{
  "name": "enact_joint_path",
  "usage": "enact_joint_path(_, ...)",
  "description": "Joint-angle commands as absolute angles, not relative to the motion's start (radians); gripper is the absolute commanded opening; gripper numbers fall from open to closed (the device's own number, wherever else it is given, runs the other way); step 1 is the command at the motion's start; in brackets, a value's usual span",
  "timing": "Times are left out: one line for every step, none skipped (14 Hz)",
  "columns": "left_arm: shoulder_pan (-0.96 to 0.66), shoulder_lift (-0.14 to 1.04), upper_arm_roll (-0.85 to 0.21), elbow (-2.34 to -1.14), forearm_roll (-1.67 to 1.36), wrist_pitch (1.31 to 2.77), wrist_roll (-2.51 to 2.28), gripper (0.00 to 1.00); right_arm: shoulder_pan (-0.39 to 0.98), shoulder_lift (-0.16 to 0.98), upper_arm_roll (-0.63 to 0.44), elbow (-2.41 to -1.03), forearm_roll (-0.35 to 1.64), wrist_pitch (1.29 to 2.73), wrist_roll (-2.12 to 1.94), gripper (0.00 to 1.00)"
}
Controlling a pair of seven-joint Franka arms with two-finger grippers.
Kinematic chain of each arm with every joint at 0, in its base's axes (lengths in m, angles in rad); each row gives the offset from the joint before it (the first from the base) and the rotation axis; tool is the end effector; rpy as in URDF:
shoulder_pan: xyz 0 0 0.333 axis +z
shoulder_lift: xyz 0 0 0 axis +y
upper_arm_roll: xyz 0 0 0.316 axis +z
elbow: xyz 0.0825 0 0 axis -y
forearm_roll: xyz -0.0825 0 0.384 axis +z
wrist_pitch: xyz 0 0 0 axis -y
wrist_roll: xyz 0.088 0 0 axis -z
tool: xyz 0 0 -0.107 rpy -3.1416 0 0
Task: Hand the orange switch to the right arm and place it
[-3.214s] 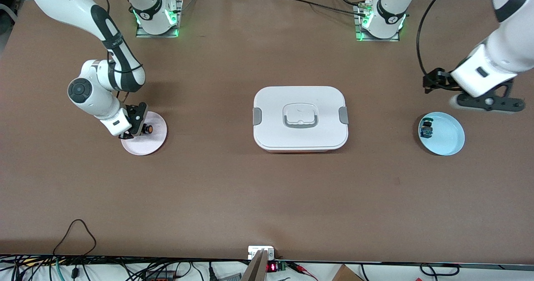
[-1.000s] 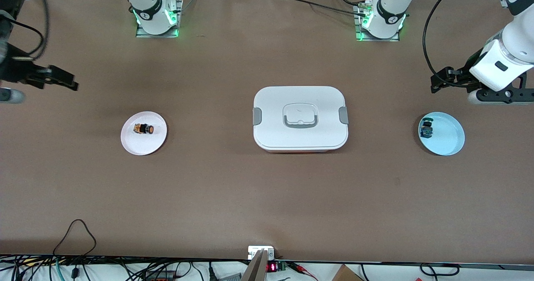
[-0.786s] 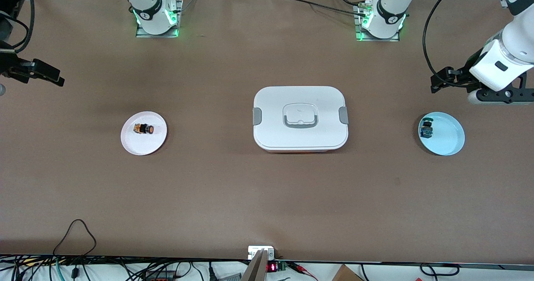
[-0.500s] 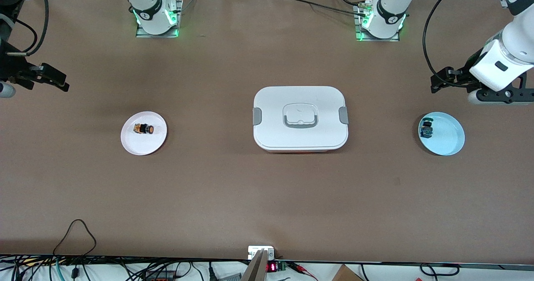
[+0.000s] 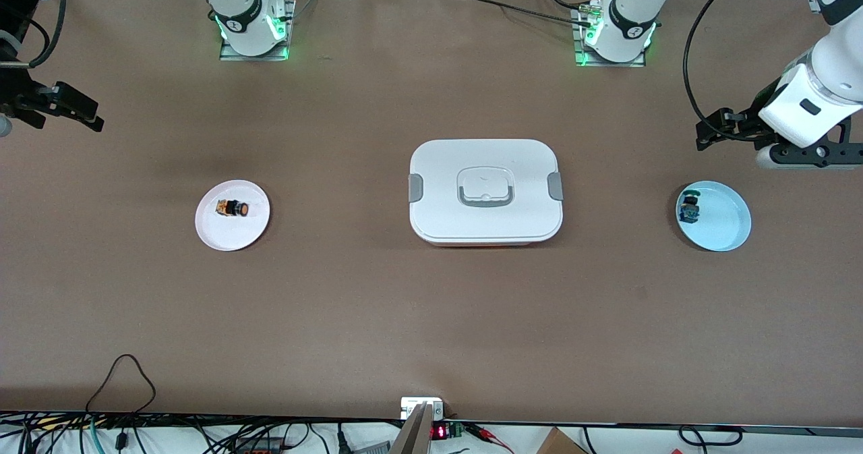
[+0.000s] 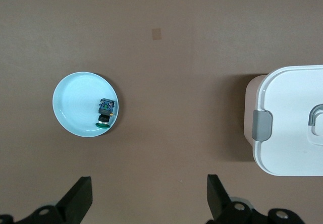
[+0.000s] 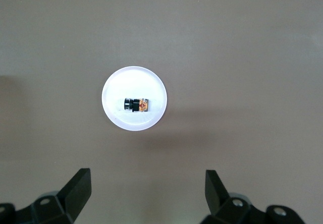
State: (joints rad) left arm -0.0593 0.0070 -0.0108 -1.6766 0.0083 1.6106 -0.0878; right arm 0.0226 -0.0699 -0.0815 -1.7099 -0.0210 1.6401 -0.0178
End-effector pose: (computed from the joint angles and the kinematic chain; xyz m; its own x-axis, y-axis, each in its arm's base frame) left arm 0.5542 -0.0380 0.5740 0.9973 0.0175 -0.0719 0.0165 -0.9998 -0.0145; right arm 0.5359 -0.0352 0.6026 0.9992 -0.0394 -0.0004 -0.0394 -0.9991 0.0153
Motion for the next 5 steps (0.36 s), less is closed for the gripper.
enact_joint_path(-0.071,0.006,-0.002,-1.672,0.029,1.6,-0.097,1.0,0.02,-0.071,-0.077,-1.674,-0.028,1.618,-0.037,1.0)
enact_joint_path(-0.071,0.005,-0.002,-1.672,0.029,1.6,-0.097,1.0,0.018,-0.071,-0.078,-1.671,-0.025,1.615,-0.037,1.0)
enact_joint_path(-0.071,0.005,-0.002,-1.672,0.029,1.6,-0.097,1.0,0.018,-0.071,-0.08,-1.669,-0.023,1.603,-0.04,1.0)
enact_joint_path(-0.071,0.005,-0.002,-1.672,0.029,1.6,-0.097,1.0,0.018,-0.069,-0.08,-1.664,-0.023,1.595,-0.041,1.0)
enact_joint_path(-0.071,0.006,-0.002,-1.672,0.029,1.6,-0.095,1.0,0.018,-0.069,-0.078,-1.663,-0.025,1.595,-0.041,1.0)
